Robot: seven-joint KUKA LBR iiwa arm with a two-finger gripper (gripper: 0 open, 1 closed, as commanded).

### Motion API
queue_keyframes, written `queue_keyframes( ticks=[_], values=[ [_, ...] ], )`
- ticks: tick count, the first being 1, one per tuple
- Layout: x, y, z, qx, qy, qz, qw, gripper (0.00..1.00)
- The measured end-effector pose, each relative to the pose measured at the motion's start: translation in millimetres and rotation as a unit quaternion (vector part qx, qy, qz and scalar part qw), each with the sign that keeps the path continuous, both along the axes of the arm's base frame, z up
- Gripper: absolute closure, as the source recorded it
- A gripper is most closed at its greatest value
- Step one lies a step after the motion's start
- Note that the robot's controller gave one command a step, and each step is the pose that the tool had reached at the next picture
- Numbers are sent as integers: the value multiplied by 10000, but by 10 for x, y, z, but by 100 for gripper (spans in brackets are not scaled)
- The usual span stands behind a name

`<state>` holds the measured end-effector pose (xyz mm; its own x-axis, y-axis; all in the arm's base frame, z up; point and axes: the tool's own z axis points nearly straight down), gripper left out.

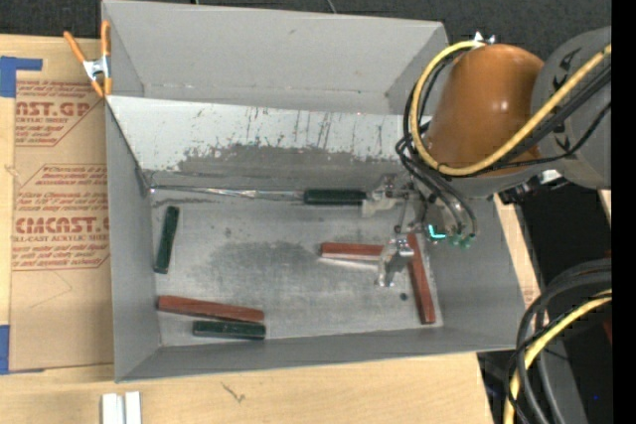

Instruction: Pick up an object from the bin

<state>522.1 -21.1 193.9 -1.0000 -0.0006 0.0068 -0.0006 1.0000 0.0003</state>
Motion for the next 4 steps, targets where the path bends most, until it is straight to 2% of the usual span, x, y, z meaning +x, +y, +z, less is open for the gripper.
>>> queue_keyframes(
  ticks=[1, 2, 3, 4],
  values=[
    [18, 0, 39, -2, -39, 3, 10000, 0],
    [343, -120, -1085, 23, -91, -736, 9972, 100],
    [344, -120, -1085, 23, -96, -737, 9972, 100],
    [343, -244, 470, -5, -73, -1013, 9948, 100]
  ],
)
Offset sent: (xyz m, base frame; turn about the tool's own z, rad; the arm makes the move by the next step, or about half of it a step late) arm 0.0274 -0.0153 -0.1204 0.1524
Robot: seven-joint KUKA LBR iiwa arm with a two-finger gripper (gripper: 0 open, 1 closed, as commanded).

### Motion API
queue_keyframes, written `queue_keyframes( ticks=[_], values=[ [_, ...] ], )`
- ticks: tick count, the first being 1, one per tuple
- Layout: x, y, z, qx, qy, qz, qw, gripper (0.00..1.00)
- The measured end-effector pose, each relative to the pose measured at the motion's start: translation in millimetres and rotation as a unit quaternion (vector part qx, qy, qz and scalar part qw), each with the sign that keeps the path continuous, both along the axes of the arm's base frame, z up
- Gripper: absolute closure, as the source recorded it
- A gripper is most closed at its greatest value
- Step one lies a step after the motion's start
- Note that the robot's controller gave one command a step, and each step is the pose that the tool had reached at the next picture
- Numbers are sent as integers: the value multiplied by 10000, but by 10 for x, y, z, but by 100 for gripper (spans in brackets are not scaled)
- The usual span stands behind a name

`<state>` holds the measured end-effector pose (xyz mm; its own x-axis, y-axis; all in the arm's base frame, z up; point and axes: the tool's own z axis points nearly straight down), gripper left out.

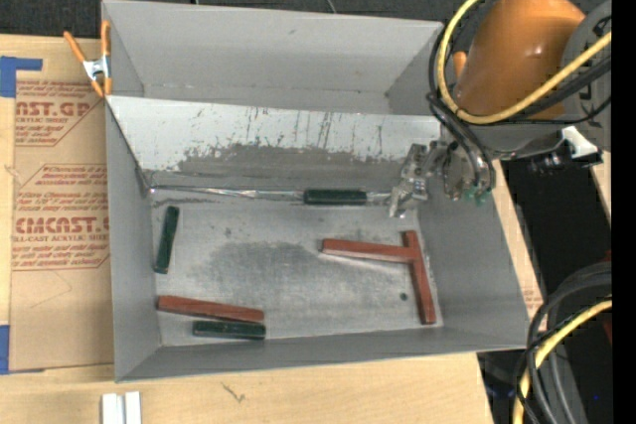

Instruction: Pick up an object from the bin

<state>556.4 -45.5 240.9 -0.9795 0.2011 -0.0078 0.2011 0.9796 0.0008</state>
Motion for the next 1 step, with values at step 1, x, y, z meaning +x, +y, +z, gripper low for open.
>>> queue_keyframes(
  ticks=[1],
  values=[
    [-12, 3, -22, 2, 25, -1, 10000, 100]
  ],
)
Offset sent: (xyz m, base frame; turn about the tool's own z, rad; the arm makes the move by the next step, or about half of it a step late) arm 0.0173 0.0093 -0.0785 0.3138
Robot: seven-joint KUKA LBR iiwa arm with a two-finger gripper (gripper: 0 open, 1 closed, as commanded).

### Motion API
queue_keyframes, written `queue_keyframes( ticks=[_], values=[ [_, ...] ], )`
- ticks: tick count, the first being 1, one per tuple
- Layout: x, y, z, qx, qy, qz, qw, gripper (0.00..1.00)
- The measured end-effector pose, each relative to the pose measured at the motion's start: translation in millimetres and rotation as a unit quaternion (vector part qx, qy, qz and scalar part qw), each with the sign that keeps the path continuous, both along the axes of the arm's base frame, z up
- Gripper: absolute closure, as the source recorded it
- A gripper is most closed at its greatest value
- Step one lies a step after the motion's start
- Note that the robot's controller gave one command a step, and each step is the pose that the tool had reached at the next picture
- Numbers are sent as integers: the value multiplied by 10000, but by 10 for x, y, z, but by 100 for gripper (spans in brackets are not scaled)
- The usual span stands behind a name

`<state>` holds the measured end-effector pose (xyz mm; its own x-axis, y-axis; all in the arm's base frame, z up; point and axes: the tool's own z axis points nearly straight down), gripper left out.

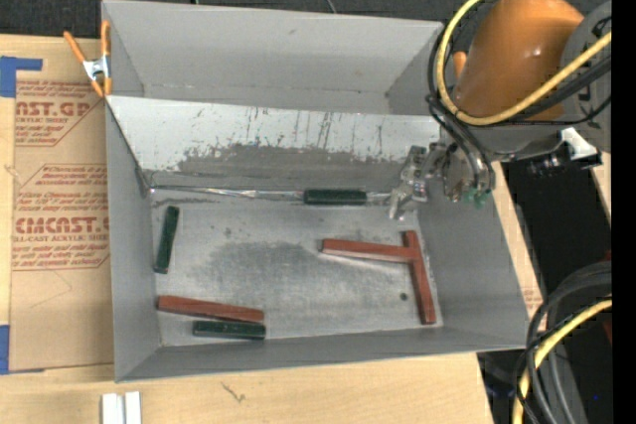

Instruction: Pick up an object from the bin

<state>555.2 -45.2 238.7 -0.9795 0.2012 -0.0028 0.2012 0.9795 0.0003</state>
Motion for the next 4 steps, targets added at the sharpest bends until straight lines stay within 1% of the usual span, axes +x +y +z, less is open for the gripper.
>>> queue_keyframes(
  ticks=[1, 2, 3, 4],
  values=[
    [175, 101, -795, 2, 37, -1556, 9878, 0],
    [184, 98, -769, 2, 14, -1553, 9879, 0],
    [-237, 113, -1589, 12, -102, -1346, 9908, 100],
    [-237, 112, -1590, 12, -102, -1347, 9908, 100]
  ],
)
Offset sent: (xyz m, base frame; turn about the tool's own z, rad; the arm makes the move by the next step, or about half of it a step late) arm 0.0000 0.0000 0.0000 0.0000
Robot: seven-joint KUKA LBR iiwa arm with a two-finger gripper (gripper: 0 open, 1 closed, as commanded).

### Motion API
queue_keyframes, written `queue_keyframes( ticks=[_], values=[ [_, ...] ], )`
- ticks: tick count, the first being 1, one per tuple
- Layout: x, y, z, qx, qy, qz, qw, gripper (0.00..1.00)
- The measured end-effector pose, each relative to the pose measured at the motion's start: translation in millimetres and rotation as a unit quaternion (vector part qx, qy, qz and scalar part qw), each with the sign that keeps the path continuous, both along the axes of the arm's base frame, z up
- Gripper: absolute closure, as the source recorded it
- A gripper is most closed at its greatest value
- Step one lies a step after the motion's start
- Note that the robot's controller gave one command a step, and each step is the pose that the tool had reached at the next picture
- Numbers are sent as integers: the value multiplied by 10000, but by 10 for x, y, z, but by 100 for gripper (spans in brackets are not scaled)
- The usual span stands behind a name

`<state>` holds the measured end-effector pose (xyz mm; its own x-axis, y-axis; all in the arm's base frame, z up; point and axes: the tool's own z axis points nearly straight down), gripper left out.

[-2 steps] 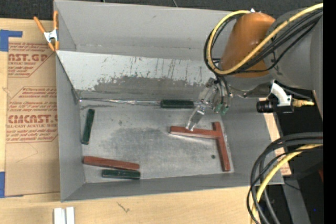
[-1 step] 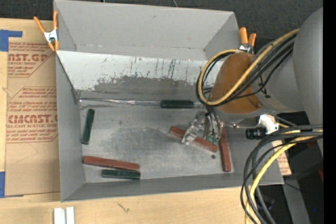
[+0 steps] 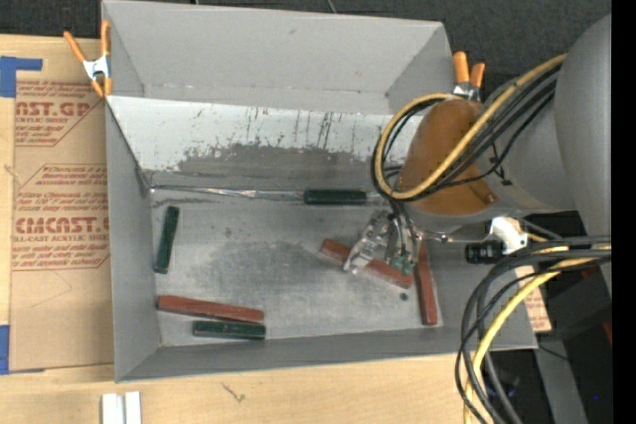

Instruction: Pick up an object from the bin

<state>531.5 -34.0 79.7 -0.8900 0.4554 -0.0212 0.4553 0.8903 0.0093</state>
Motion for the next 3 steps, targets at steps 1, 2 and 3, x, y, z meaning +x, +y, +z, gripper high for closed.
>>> queue_keyframes(
  ticks=[1, 2, 3],
  values=[
    [0, 0, 0, 0, 0, 0, 10000, 100],
    [384, -441, 1294, 6, 98, -285, 9995, 100],
    [380, -439, 1289, 6, 105, -285, 9995, 100]
  ],
)
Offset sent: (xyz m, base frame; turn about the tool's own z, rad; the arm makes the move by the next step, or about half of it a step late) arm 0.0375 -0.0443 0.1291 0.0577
